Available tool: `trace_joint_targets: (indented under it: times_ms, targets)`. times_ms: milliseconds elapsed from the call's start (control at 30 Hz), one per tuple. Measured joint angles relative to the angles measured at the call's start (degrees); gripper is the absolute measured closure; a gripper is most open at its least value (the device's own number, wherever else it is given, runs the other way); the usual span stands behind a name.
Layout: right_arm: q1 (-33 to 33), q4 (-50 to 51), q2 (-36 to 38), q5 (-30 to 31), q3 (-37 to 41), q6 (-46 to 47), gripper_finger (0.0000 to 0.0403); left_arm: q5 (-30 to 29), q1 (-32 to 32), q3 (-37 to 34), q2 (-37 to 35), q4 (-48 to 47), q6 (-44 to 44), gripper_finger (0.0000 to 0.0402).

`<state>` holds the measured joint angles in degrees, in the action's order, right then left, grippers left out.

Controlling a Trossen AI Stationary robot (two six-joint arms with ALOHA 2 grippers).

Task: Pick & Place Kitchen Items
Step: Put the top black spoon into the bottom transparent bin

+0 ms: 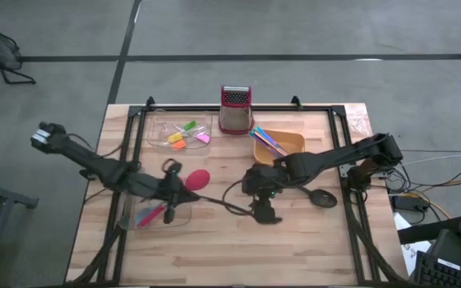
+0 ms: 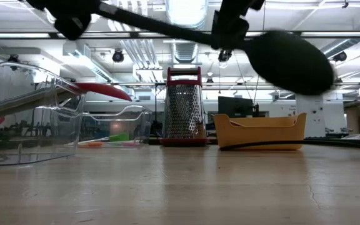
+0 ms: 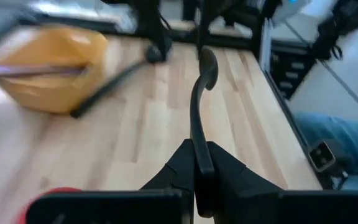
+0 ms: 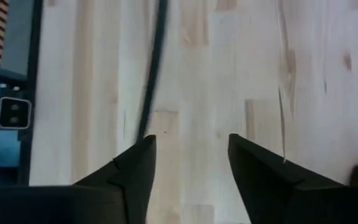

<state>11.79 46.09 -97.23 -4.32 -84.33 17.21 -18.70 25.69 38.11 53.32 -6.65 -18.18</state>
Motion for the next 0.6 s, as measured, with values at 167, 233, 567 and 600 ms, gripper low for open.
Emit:
trace_joint_targets:
  times_ms: [167,233,567,600]
  targets:
    - [0.02,-0.33,3.51,4.92,0.10,-1.56,0.0183,-13.06,9.40,0.00,-7.96,-6.02,-1.89,0.0380]
    - [-0.01,-0.33,4.45,7.41,0.10,-2.17,0.0177,-17.16,13.18,0.00,-10.61,-8.21,-2.69,0.0380]
    - [0.17,-1.06,6.06,8.88,0.68,-4.49,0.0154,-24.34,25.01,2.13,-17.57,-28.08,-11.42,0.0380]
    - [0.28,-2.16,5.79,8.67,0.97,-4.51,0.0152,-25.51,25.50,2.41,-17.74,-29.55,-12.08,0.0380]
